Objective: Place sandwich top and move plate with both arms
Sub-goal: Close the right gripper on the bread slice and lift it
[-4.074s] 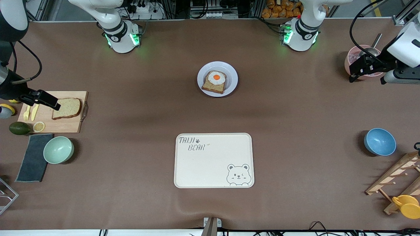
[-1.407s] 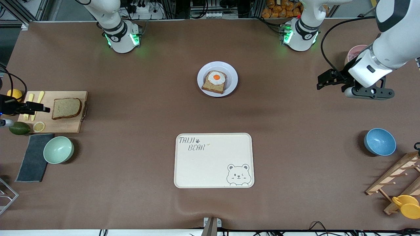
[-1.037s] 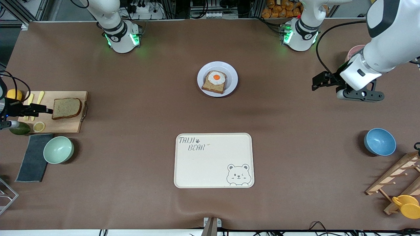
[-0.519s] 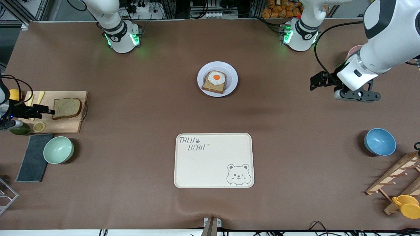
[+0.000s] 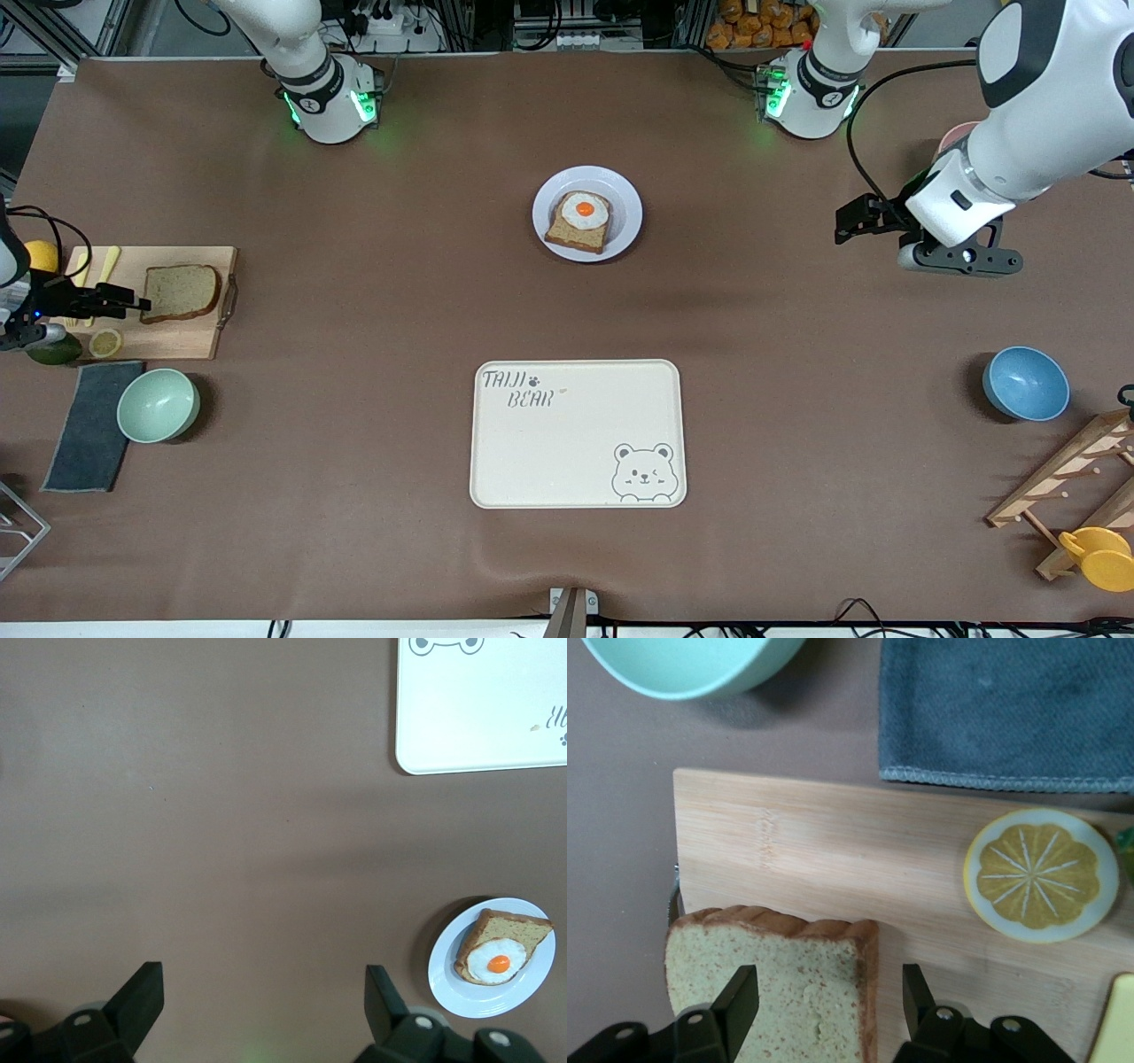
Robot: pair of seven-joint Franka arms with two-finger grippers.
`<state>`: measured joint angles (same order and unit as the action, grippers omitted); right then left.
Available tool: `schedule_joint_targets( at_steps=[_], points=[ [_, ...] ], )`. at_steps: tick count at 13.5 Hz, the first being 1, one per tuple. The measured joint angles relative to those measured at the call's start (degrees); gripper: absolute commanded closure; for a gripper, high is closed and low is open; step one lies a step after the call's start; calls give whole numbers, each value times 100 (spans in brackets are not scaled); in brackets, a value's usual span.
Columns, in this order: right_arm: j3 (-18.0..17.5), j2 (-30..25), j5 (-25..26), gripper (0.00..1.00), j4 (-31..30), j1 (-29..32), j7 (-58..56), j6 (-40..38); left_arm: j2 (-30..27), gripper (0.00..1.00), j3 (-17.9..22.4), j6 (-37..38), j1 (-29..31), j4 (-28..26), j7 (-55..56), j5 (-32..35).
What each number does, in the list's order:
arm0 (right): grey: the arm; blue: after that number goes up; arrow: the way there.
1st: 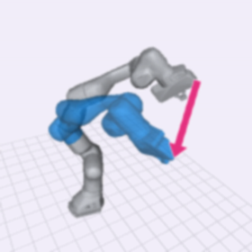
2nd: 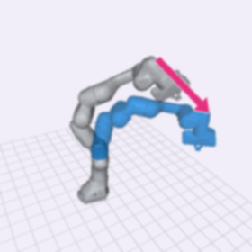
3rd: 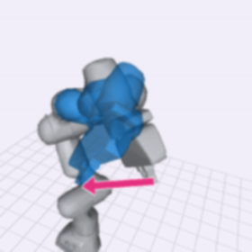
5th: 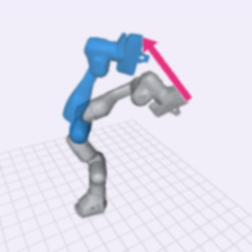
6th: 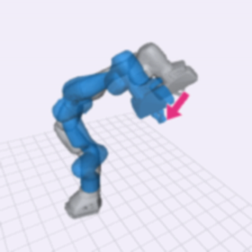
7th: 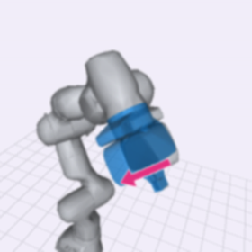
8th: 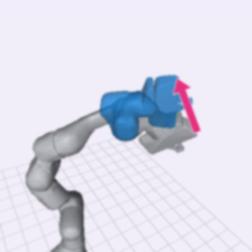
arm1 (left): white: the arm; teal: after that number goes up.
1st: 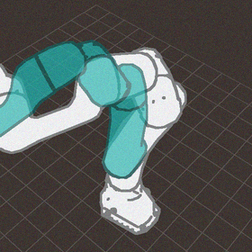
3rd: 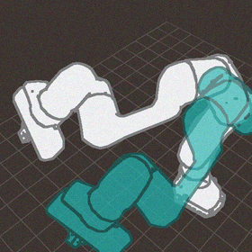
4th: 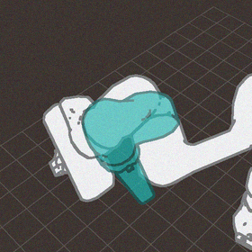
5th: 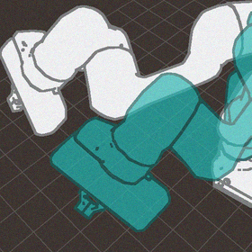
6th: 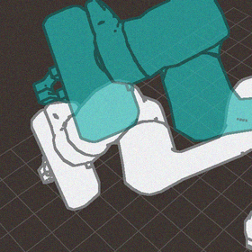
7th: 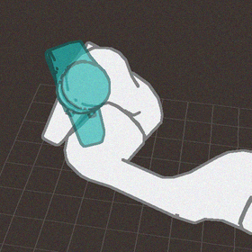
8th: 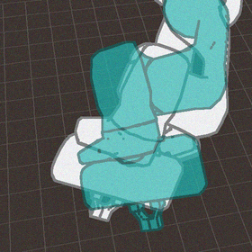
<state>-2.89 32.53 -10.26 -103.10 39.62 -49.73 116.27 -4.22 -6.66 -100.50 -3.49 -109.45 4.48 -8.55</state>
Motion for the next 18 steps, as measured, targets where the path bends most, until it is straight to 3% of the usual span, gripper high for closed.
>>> schedule_joint_targets(
  at_steps=[2,6,7,8,9,11,18],
  points=[
    [0,50,-3,36,0,45,-119,0,0,0,0,0,0,-1,0,0],
    [0,124,-12,66,0,71,-155,0,0,0,0,0,3,-10,0,0],
    [0,124,-15,69,0,77,-156,-1,0,0,0,0,2,-10,0,0],
    [0,124,-15,69,0,84,-164,-2,0,0,-3,0,-1,-10,0,0],
    [0,125,-15,60,0,92,-193,-2,0,0,-6,0,-1,-10,0,0],
    [0,139,-80,69,-2,113,-290,-2,0,0,-9,0,-2,-11,0,0],
    [0,207,-141,70,-1,141,-457,7,0,0,-9,0,-1,-11,0,0]
  ],
)
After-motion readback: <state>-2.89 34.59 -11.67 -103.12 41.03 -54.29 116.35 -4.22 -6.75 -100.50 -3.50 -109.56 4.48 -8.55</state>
